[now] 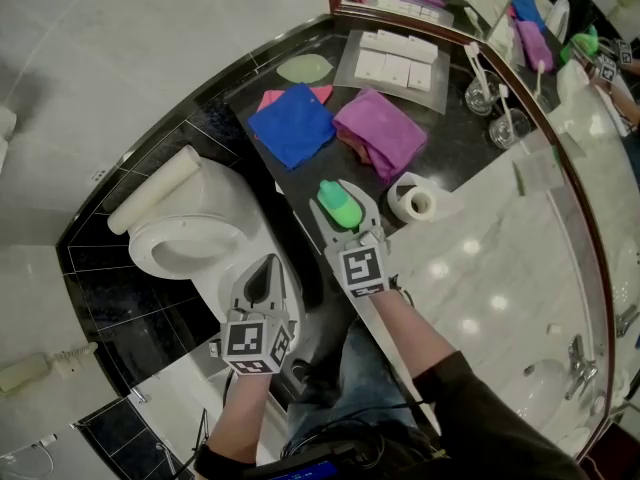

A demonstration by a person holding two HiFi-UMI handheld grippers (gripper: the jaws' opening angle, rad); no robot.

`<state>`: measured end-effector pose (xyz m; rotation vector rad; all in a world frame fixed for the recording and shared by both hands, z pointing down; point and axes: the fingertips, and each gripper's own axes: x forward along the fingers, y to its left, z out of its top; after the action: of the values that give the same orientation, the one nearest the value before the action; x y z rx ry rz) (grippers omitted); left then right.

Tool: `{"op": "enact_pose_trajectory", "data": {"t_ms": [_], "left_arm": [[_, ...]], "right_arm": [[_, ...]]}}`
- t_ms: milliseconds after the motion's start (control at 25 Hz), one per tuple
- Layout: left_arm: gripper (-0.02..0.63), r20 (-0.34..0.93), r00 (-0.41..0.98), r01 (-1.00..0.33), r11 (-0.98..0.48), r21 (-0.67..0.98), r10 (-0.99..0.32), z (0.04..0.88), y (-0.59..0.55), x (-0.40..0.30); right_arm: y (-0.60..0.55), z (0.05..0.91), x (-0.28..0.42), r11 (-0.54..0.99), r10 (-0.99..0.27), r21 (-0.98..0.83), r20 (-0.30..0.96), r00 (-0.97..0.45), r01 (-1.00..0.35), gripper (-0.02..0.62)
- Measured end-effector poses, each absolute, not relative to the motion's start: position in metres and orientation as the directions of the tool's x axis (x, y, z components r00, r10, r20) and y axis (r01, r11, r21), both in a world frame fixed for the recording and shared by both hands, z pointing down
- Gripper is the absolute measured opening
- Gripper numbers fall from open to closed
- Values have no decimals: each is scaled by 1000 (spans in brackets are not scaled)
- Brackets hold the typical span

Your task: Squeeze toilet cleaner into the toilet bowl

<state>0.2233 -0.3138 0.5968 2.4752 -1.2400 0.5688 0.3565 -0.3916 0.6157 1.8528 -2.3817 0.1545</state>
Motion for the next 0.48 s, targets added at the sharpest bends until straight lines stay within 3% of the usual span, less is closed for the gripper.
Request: {"op": "enact_pose_trajectory", "data": {"t_ms": [40,480], "left_arm": [[3,481,545,-812,-575,99,-686,598,-313,223],[3,503,517,-831,-547,100,-693,602,-311,207]], "right_arm": [[-391,615,357,243,-958,-10,154,-242,-970,190],[-390,613,358,265,-953,-9,148,-263,-964,181]]}}
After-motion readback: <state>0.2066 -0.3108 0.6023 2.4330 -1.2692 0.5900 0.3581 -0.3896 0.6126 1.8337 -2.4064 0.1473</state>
